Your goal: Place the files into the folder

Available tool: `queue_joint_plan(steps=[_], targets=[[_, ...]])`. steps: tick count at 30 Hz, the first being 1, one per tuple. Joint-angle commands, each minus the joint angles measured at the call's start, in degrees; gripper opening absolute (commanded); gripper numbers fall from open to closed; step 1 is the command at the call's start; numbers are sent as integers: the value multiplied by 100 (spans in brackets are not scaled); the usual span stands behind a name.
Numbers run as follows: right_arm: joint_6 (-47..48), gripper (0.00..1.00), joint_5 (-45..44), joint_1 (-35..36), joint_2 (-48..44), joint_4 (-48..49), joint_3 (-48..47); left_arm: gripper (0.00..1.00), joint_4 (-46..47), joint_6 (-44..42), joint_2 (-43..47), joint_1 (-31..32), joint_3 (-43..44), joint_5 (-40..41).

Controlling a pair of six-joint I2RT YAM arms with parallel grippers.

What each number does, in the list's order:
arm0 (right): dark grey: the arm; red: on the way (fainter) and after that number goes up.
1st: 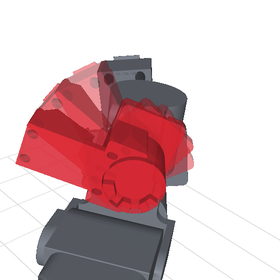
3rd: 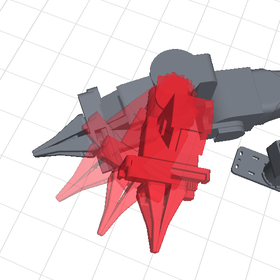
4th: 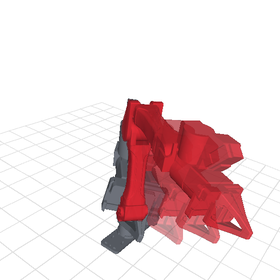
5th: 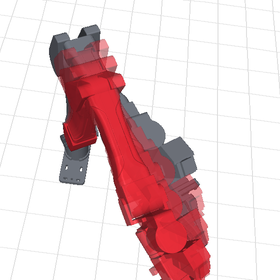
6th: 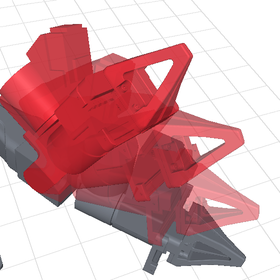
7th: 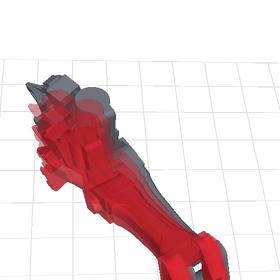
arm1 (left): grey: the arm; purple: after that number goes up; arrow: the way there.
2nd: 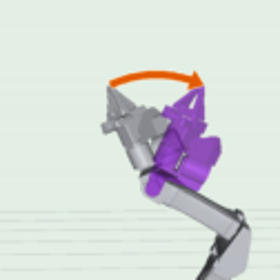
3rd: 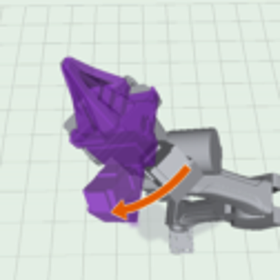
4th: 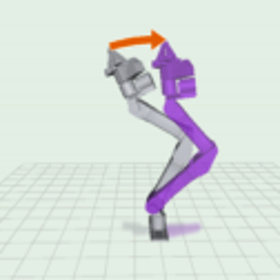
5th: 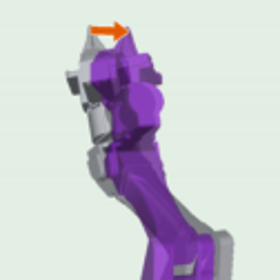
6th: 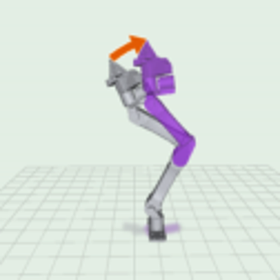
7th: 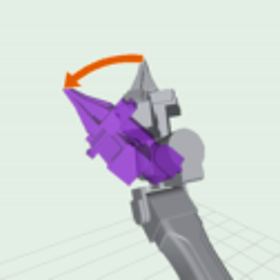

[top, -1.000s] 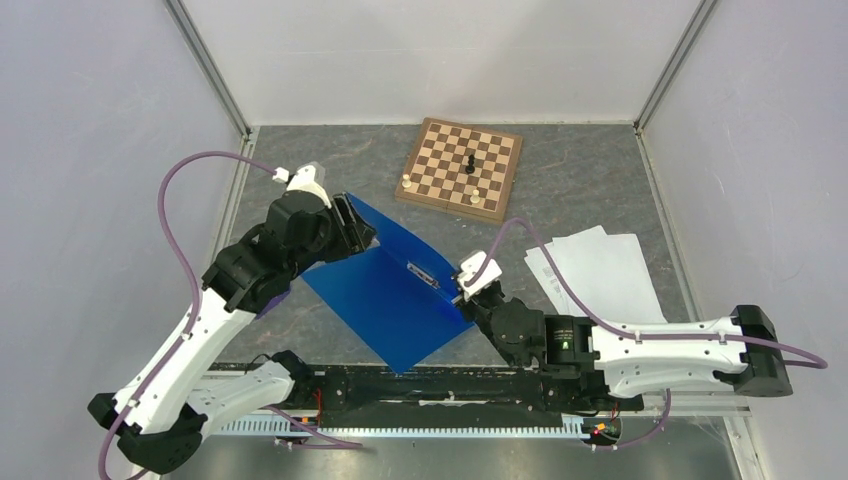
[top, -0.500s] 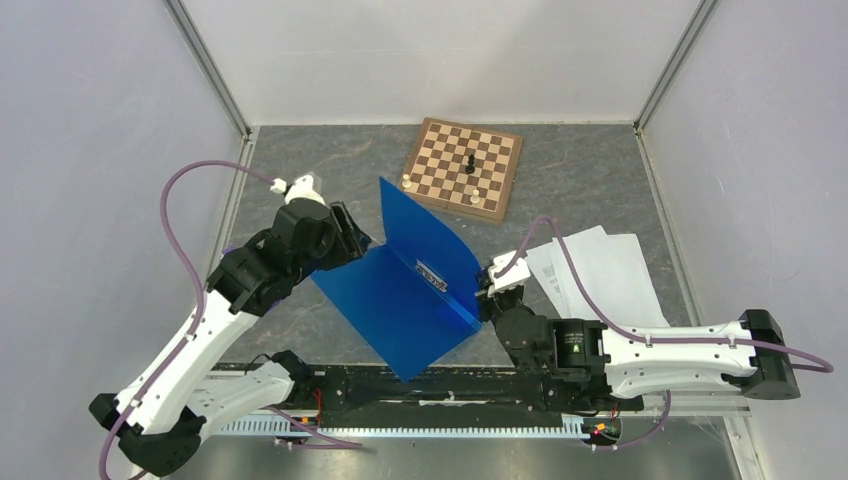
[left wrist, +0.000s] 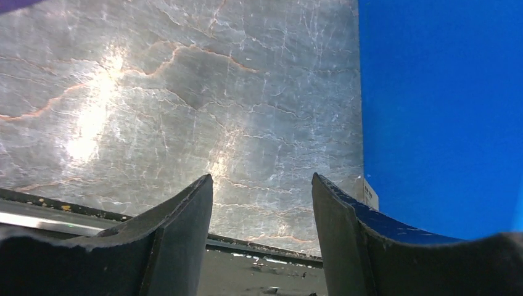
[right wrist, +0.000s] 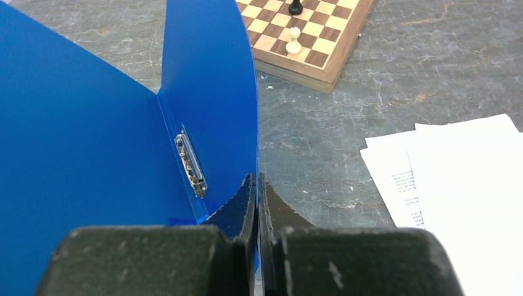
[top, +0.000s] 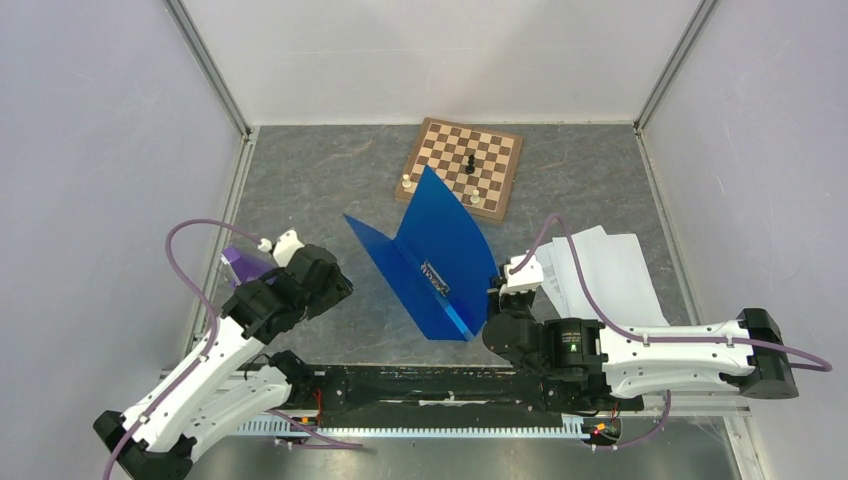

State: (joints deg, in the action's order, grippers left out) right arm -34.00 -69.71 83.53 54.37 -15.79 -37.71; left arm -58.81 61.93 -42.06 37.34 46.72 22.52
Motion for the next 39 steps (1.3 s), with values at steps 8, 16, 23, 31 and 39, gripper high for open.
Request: queue_joint_plan(steps=[8,16,23,31,39], targets=[[-255,0,-714,395,124,-469,-543,68,1540,172,244,-7,375,-656],[-384,0,-1422,900,1015,-1088,-1513,74,2128,361,-354,313,750,-812],[-884,0,-1369,896,1126,-1620,-1790,73,1005,631,-288,326,496,-34],[-1938,0,-964,888,1112,-2112,-1645,63,3566,375,-931,358,-732,-1580],[-3974,0,-114,460,875,-3185,-966,62,4764,29,-2956,731,-358,-1925]])
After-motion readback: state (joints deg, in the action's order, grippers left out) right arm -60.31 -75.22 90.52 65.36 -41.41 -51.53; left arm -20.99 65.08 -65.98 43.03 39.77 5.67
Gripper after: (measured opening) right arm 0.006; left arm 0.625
